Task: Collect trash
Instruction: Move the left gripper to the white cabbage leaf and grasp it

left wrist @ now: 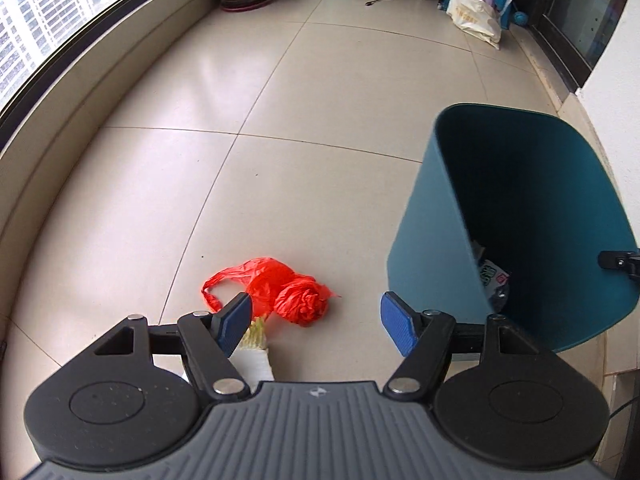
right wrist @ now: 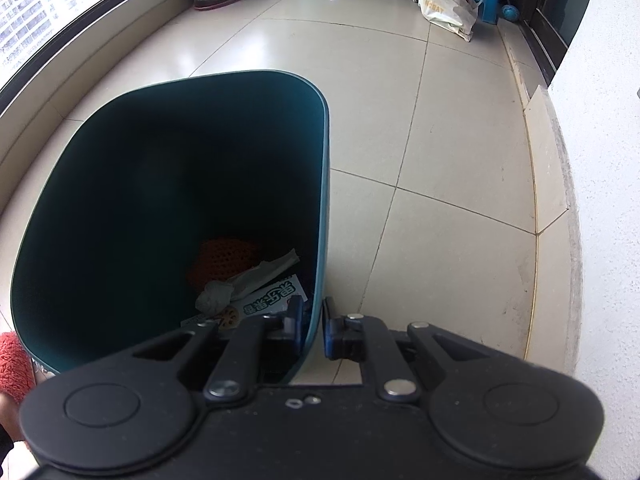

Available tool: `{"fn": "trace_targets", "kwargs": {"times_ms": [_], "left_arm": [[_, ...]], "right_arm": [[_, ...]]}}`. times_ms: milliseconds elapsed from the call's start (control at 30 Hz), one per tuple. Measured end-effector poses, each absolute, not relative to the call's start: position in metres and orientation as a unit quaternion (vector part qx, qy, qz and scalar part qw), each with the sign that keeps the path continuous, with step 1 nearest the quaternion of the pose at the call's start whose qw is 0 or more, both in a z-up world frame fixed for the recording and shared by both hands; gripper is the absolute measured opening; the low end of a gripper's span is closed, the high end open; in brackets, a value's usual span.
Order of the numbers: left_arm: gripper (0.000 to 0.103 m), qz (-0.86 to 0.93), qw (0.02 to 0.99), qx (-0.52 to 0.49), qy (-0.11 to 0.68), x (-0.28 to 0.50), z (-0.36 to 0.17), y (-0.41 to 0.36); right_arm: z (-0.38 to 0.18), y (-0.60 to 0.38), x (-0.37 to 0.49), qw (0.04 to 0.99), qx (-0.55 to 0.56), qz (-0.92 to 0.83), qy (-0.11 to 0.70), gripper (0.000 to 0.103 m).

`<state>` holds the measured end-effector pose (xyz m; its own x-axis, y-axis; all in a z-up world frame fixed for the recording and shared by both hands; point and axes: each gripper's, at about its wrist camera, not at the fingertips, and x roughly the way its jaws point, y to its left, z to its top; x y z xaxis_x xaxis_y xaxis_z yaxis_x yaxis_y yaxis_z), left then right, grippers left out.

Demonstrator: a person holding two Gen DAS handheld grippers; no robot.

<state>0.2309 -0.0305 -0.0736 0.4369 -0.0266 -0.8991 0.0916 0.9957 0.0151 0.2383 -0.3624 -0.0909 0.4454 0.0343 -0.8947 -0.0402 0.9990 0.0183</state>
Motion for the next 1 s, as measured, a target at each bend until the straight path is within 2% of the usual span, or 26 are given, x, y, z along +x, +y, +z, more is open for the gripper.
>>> {"fn": "trace_targets", "kwargs": {"times_ms": [300,633,1000], "left_arm": [[0.07,0.021,0.828,-0.003,0.56,0.249,-0.131,0.033],[0.07,0.002,0.767,0.011,0.641,0.241,-0.232,0.077],[0.07,0.004,0.737,0.033,0.676,0.24,-0.299,0.08]], "right_arm": [[-0.087,-0.362,0.24,0.856,-0.003,0.006,0.517,0.004],[-0.084,-0.362,0.243,0.856,-0.013,0.004,0.516,0.003],[-0.085,-0.356,0.243,0.854,-0.016,-0.001,0.519,0.003]]}}
